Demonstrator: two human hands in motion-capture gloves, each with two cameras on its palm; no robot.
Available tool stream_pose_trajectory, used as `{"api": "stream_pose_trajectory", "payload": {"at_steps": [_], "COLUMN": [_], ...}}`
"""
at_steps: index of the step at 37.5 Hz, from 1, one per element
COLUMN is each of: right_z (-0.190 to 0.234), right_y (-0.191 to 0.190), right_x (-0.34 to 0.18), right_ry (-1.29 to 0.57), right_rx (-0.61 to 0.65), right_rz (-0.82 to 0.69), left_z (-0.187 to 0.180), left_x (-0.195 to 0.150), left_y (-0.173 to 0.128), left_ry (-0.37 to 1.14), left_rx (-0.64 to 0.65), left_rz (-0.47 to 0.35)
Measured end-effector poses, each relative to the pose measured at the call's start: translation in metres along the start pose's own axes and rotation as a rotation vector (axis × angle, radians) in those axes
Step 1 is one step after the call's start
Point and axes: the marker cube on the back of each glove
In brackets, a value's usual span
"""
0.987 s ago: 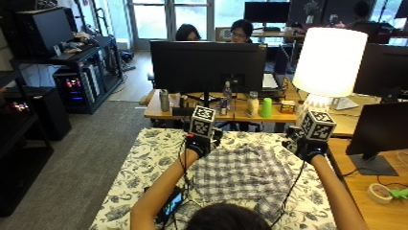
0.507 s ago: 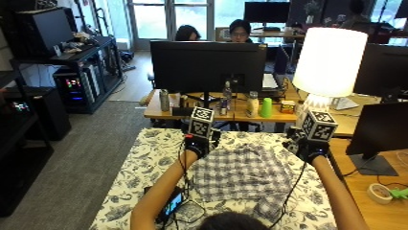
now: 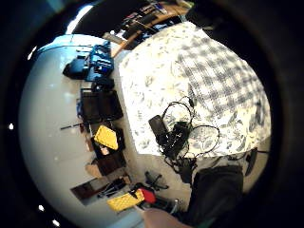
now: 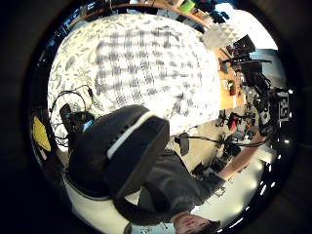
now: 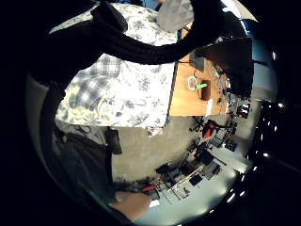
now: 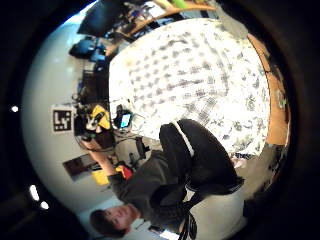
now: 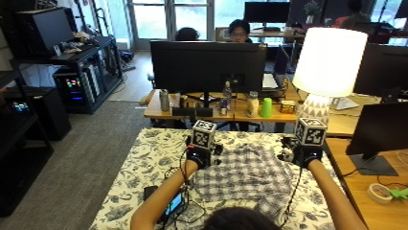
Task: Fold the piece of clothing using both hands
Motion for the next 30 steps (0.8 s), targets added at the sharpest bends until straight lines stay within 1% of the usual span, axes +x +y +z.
{"api": "stream_pose_trajectory", "payload": {"at_steps": [2,4,7,11,13,17,20,22,25,30], "right_z": [0.018,0.031,0.039,0.043,0.046,0.047,0.048,0.05,0.056,0.06], "right_y": [-0.021,-0.033,-0.036,-0.035,-0.036,-0.035,-0.034,-0.034,-0.039,-0.038], "right_x": [0.012,0.018,0.019,0.02,0.021,0.023,0.025,0.026,0.029,0.028], "right_ry": [-0.001,-0.003,-0.003,0.008,0.012,0.01,0.007,0.008,0.011,0.016], "right_rx": [-0.038,-0.071,-0.095,-0.103,-0.101,-0.094,-0.102,-0.108,-0.116,-0.128], "right_rz": [0.016,0.024,0.024,0.028,0.029,0.029,0.033,0.036,0.043,0.033], "left_z": [0.02,0.044,0.073,0.105,0.119,0.133,0.148,0.155,0.161,0.167], "left_x": [0.004,0.01,0.017,0.025,0.032,0.043,0.048,0.051,0.054,0.056], "left_y": [-0.007,-0.015,-0.024,-0.032,-0.025,0.006,0.013,0.015,0.014,0.008], "left_ry": [0.011,0.024,0.057,0.138,0.158,0.115,0.091,0.083,0.074,0.065], "left_rx": [-0.041,-0.086,-0.142,-0.157,-0.184,-0.286,-0.375,-0.409,-0.416,-0.379], "left_rz": [0.023,0.054,0.088,0.11,0.1,0.068,0.072,0.066,0.064,0.047]}}
